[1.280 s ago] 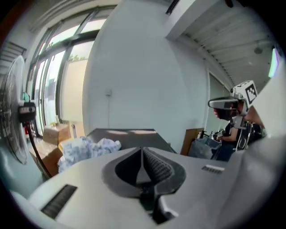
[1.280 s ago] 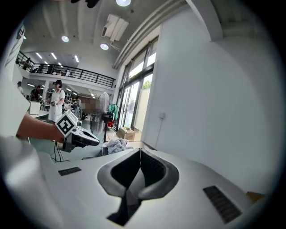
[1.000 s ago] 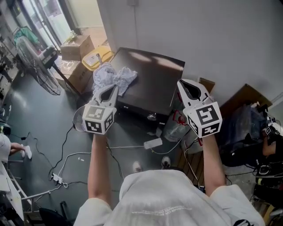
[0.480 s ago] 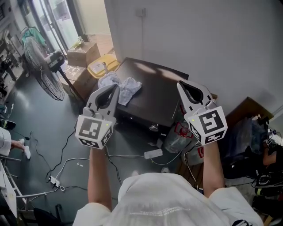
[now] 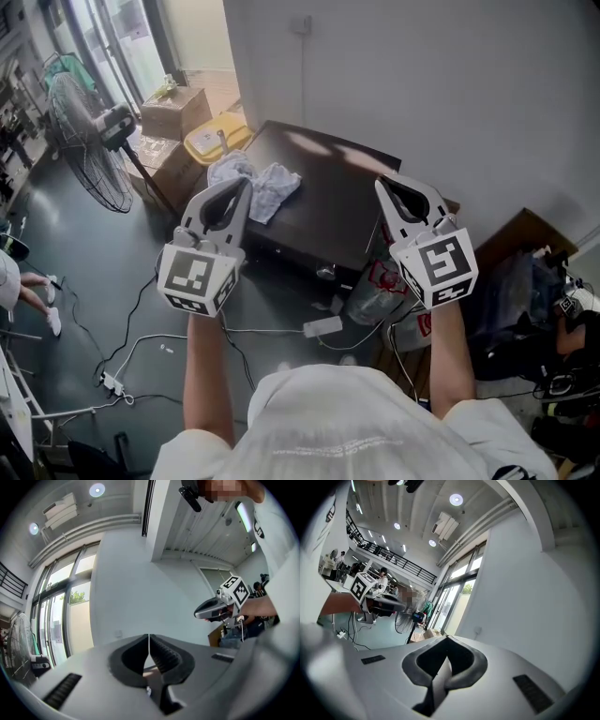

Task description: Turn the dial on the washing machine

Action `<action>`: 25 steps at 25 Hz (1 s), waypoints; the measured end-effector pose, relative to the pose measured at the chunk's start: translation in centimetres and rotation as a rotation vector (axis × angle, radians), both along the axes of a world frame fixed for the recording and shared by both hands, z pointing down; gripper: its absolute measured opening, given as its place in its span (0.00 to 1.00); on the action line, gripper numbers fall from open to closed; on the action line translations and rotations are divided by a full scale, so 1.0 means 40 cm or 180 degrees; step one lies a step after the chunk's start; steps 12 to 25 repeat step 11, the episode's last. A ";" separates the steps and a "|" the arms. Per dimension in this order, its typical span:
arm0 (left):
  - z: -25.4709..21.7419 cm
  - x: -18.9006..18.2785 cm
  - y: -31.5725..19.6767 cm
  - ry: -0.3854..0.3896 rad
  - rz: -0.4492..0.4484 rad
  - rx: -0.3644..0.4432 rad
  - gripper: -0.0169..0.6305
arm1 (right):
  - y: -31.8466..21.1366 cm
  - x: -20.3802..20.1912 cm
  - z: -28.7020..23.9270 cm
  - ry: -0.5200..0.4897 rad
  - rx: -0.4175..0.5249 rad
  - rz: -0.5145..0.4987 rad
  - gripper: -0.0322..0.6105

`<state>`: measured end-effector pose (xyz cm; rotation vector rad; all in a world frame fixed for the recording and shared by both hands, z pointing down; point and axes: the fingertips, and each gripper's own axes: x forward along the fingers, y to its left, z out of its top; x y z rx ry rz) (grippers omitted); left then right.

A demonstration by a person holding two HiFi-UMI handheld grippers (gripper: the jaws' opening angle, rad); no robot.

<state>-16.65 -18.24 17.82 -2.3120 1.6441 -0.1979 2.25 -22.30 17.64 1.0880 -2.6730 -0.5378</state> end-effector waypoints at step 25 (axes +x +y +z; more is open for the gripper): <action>0.012 -0.003 -0.017 0.0052 0.0031 -0.0066 0.06 | -0.012 0.007 0.027 0.0067 -0.0053 0.0030 0.07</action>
